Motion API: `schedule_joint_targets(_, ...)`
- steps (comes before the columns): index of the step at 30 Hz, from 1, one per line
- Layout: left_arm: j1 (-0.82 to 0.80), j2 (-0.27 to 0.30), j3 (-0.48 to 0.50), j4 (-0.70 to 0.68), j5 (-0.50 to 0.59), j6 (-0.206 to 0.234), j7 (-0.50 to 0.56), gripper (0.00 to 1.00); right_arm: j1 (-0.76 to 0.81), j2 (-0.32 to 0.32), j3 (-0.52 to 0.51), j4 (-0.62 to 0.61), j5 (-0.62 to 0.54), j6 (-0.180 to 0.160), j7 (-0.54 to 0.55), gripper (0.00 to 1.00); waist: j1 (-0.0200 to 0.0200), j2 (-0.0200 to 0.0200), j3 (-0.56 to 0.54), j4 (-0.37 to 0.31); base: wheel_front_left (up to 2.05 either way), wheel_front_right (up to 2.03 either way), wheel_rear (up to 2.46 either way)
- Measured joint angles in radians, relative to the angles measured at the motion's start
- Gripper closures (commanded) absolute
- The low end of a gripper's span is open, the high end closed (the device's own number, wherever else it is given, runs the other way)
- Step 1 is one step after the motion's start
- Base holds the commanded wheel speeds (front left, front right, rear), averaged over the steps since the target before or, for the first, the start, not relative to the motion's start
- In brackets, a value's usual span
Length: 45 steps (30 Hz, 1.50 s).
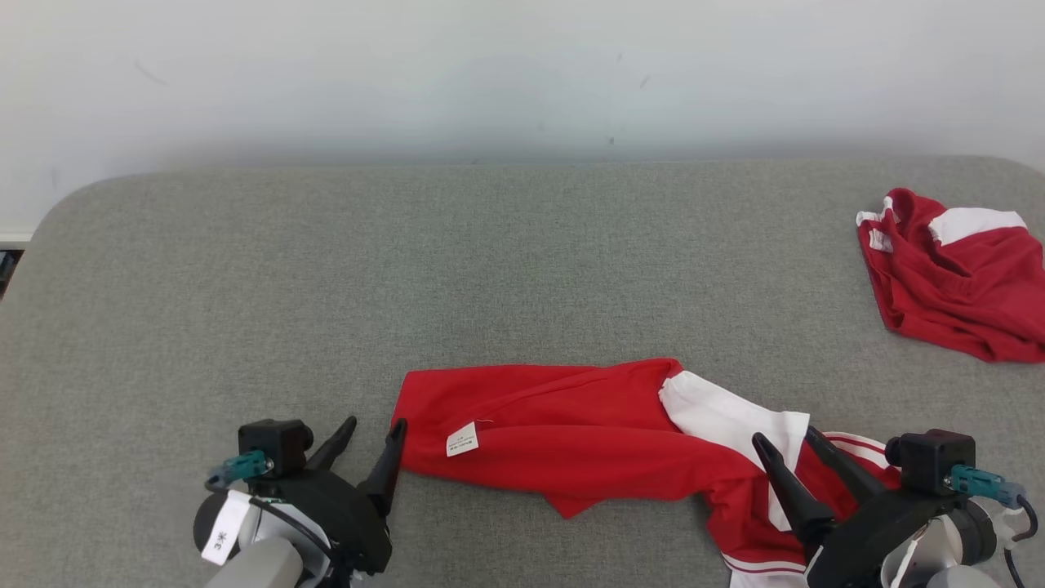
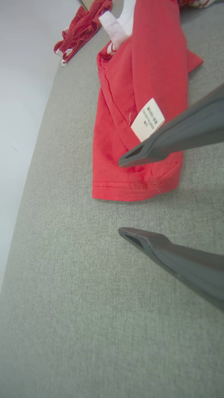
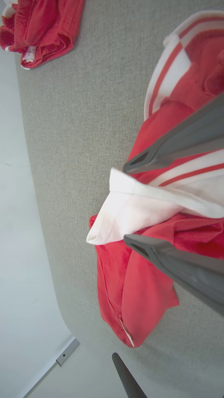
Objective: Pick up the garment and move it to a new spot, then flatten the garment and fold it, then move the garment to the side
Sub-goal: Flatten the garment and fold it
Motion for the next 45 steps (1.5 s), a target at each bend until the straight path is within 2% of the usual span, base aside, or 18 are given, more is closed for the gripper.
schedule_joint_targets(8,0.009,-0.013,-0.024,-0.004,0.016,-0.001,0.000,0.00,-0.005,0.004,-0.002,0.013,-0.009,-0.025,0.008,0.00,0.0002,0.0001,0.020,-0.008,0.00,0.00,0.00)
schedule_joint_targets(19,0.005,-0.029,-0.023,0.036,0.023,0.000,0.004,0.00,-0.047,0.010,0.016,0.028,-0.024,-0.027,0.017,0.00,0.0001,0.0001,0.033,-0.014,0.00,0.00,0.00)
schedule_joint_targets(20,0.005,-0.029,-0.024,0.041,0.023,0.000,0.009,0.31,-0.050,0.012,0.016,0.029,-0.024,-0.027,0.017,0.00,0.0001,0.0001,0.033,-0.016,0.00,0.00,0.00)
schedule_joint_targets(21,0.005,-0.031,-0.025,0.044,0.023,0.000,0.012,0.89,-0.052,0.012,0.016,0.032,-0.024,-0.027,0.017,0.00,0.0001,0.0001,0.033,-0.017,0.00,0.00,0.00)
schedule_joint_targets(22,0.005,-0.035,-0.025,0.046,0.023,0.000,0.012,1.00,-0.053,0.012,0.016,0.036,-0.024,-0.027,0.017,0.53,0.0001,0.0001,0.033,-0.018,0.00,0.00,0.00)
schedule_joint_targets(24,0.003,-0.041,-0.030,0.056,0.023,-0.001,0.014,1.00,-0.056,0.011,0.021,0.044,-0.026,-0.027,0.018,1.00,0.0001,0.0001,0.033,-0.018,0.00,0.00,0.00)
schedule_joint_targets(33,0.002,-0.056,-0.032,0.074,0.023,-0.009,0.021,1.00,-0.060,0.013,0.032,0.055,-0.043,-0.031,0.017,1.00,0.0001,0.0000,0.021,-0.012,0.00,0.00,0.00)
schedule_joint_targets(39,-0.013,-0.041,0.003,0.057,0.001,-0.009,0.019,1.00,-0.080,0.008,-0.022,0.048,-0.035,-0.031,-0.012,1.00,0.0000,0.0001,0.015,-0.007,0.00,0.00,0.00)
schedule_joint_targets(45,-0.061,0.040,0.038,0.011,0.000,-0.010,0.011,1.00,-0.149,-0.090,-0.098,0.037,-0.029,-0.034,-0.021,1.00,0.0000,0.0001,0.008,-0.004,0.00,0.00,0.00)
